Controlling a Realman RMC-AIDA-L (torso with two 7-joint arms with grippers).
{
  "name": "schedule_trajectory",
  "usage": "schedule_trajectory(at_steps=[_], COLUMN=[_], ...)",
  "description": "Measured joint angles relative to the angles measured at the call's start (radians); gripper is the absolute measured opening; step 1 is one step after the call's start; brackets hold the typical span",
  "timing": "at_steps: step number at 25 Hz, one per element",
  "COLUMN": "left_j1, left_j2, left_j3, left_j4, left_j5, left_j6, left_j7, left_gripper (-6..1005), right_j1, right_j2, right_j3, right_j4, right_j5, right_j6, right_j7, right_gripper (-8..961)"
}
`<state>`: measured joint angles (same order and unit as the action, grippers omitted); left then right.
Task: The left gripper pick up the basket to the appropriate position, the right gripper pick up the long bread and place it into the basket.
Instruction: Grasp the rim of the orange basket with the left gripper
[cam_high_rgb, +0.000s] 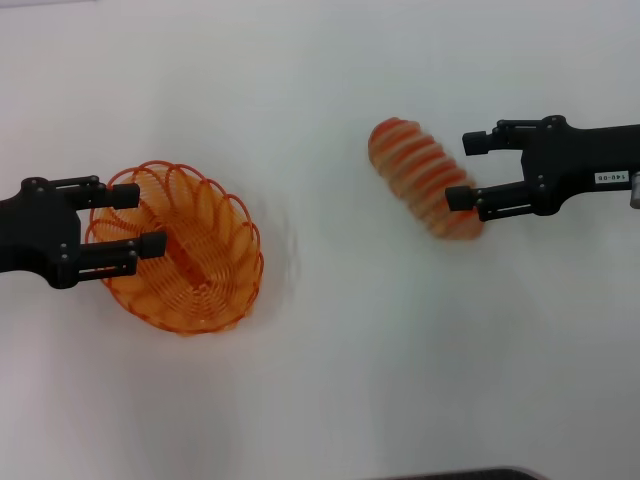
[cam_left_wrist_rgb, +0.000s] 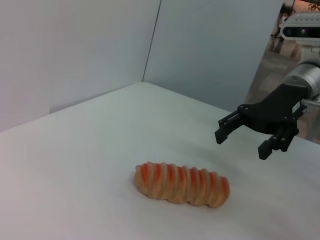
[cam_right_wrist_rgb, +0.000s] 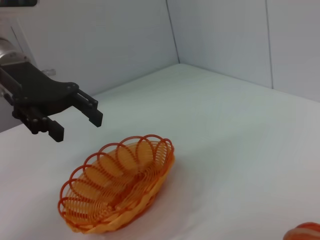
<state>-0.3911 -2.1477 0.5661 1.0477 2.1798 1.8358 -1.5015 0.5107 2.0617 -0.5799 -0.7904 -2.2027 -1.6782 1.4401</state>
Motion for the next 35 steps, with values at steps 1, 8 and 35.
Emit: schedule_trajectory(at_steps=[1, 8, 35], left_j1=[0.0, 0.0, -0.167], left_j2=[0.0, 0.0, 0.07], left_j3=[0.0, 0.0, 0.008], left_j4=[0.0, 0.0, 0.053], left_j5=[0.0, 0.0, 0.034], left_j6=[0.0, -0.001, -0.087], left_j7=[0.0, 0.0, -0.277], left_gripper=[701, 701, 702], right_j1=[0.0, 0.0, -0.005], right_j2=[0.0, 0.0, 0.012], right_j3=[0.0, 0.0, -0.002], right_j4=[0.0, 0.001, 0.004], right_j5=[0.0, 0.0, -0.002], right_j6=[-0.002, -0.003, 0.005], right_j7=[0.0, 0.0, -0.009], right_gripper=[896, 895, 895])
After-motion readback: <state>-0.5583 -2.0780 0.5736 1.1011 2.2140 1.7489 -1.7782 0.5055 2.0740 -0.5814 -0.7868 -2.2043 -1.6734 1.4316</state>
